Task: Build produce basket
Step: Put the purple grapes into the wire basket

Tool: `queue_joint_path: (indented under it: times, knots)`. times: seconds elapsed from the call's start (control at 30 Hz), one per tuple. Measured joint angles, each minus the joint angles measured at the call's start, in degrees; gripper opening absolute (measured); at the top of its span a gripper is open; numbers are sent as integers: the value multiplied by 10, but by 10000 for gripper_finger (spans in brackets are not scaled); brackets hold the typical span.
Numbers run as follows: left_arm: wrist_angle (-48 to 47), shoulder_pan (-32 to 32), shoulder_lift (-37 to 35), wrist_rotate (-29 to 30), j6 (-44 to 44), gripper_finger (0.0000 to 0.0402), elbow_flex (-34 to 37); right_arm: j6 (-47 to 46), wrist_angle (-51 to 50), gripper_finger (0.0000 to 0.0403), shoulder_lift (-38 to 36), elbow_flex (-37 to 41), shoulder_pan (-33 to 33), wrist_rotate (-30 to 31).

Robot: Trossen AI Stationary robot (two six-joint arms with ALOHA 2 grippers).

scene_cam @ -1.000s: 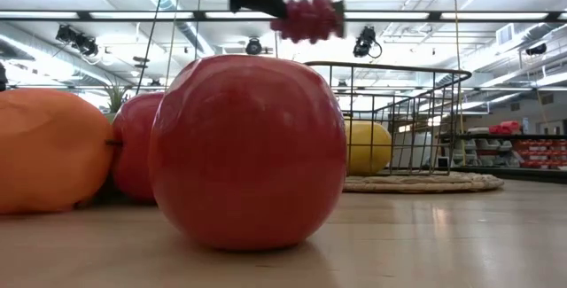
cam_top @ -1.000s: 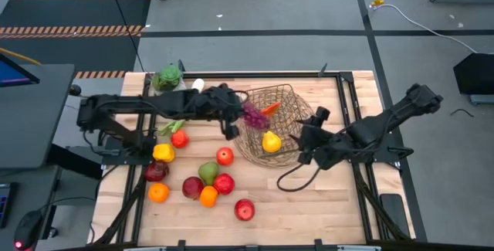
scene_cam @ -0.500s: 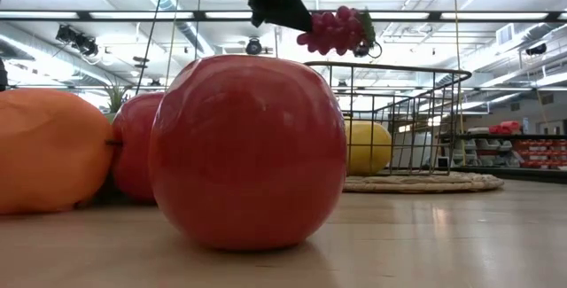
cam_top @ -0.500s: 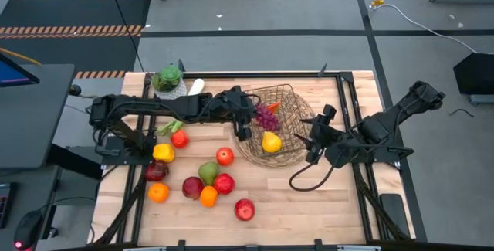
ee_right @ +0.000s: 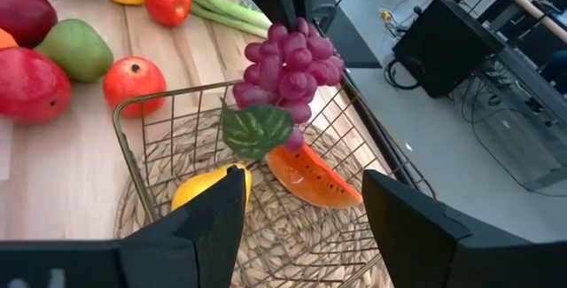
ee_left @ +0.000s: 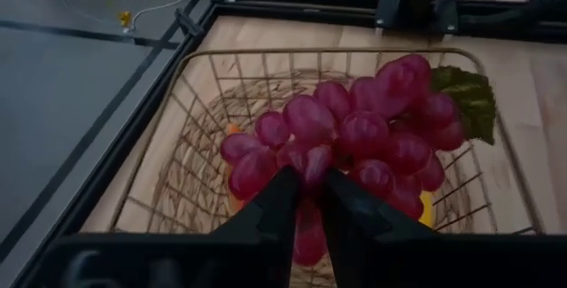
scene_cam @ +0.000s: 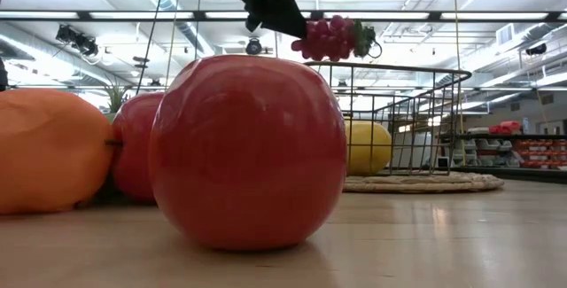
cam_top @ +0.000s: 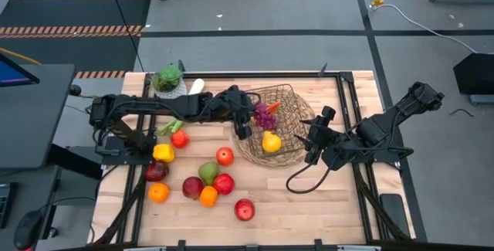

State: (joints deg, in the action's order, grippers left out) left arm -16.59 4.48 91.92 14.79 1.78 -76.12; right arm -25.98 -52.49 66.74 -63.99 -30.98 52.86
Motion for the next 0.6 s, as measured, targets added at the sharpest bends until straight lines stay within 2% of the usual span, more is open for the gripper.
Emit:
queue_joint_path:
  times: [0.1,0.3,0.6]
  knots:
    - [-5,1,0,5,7,53,0,0,0,233,0,0,0,0]
    - [-23,16,0,23,85,53,0,0,1,233,0,0,0,0]
    - [-40,31,0,30,126,80,0,0,1,233,0,0,0,0]
